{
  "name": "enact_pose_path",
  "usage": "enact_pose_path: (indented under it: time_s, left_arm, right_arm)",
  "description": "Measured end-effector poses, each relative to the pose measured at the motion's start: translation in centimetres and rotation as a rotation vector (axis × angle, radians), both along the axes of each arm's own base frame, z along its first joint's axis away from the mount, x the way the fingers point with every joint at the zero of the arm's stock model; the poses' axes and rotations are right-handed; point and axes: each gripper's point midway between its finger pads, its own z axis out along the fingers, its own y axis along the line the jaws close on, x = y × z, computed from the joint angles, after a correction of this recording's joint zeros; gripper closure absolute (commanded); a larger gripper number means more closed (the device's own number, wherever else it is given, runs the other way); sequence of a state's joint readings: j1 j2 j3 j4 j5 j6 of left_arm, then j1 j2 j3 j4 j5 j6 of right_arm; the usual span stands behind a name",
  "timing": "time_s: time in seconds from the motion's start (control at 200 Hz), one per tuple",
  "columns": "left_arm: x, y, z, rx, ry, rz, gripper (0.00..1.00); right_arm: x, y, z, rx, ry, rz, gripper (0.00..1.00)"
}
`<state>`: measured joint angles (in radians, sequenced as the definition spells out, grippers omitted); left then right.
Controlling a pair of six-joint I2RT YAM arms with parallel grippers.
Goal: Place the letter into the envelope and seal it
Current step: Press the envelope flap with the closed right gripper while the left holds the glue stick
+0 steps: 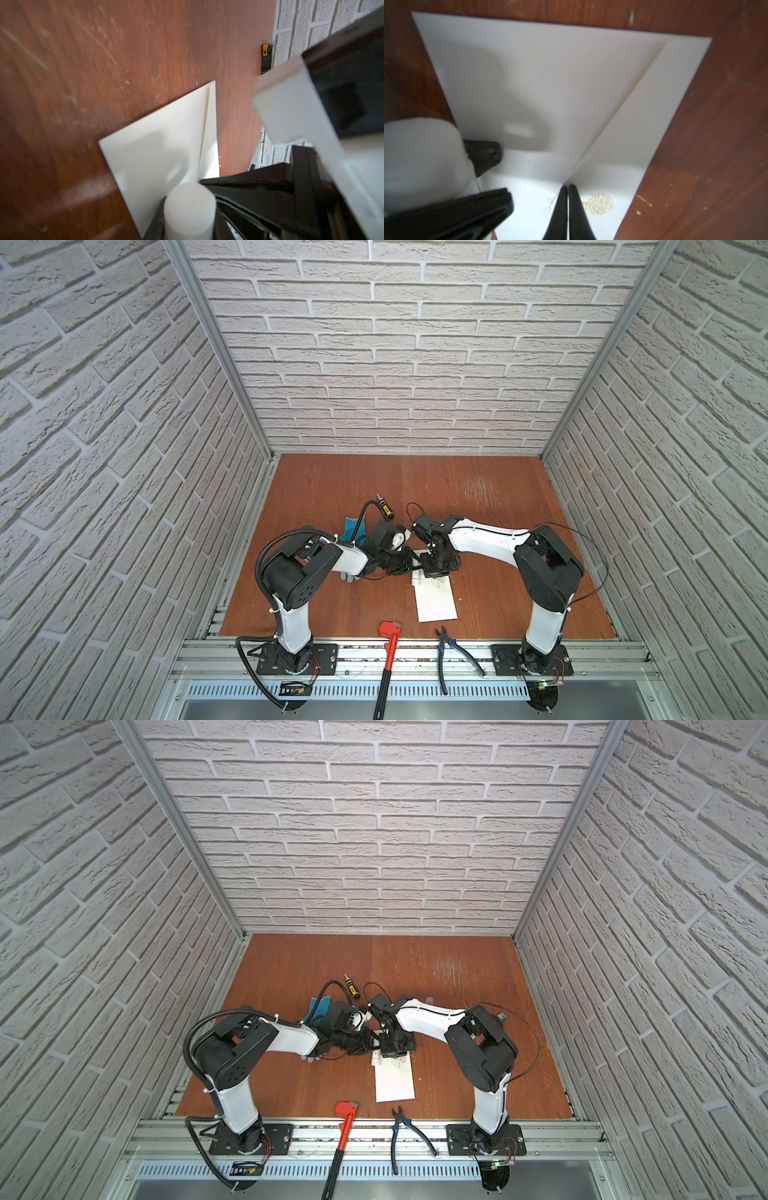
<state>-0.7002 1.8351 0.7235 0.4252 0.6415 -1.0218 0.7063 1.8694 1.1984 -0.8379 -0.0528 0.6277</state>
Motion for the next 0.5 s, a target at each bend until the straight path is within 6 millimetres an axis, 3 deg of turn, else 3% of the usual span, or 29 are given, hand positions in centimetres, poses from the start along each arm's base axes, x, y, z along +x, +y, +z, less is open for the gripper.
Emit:
enact_pose_path:
  time_s: [0.5]
  left_arm:
    - [0.1, 1.0, 0.0, 0.019, 0.013, 0.012, 1.0]
  right_arm:
    - [-0.3, 0.2, -0.4, -0.057, -0.015, 0.04, 0.86]
